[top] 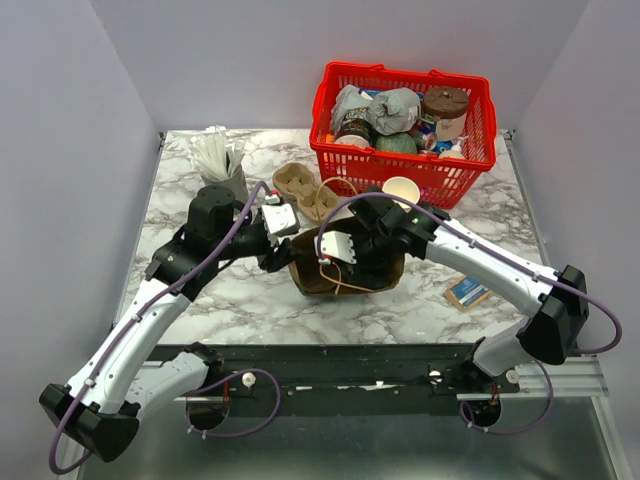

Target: Pack the takeout coffee

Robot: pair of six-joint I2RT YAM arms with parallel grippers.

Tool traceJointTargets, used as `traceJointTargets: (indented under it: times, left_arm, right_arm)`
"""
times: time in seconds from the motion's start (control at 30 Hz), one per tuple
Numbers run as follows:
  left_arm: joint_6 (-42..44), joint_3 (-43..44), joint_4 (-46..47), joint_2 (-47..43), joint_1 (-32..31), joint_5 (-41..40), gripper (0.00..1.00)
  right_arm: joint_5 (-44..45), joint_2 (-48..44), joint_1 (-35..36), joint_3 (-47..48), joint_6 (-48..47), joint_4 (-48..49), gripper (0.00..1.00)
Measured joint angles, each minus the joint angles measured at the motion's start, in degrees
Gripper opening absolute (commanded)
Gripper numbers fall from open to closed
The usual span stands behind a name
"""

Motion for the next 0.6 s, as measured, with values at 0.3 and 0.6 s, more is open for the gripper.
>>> traceJointTargets:
  times: [0.3, 0.6]
  left_arm:
    - [-3.7, 2.3, 1.2, 4.6, 4.0, 2.6, 0.63]
    - [-10.6, 5.8, 2.1, 9.8, 11.2, 8.5, 0.63]
  right_arm:
    - [-3.6, 2.0, -1.7, 3.3, 0.0, -0.5, 1.00]
    - [-4.0, 4.2, -2.8, 3.7, 0.1, -1.9, 1.00]
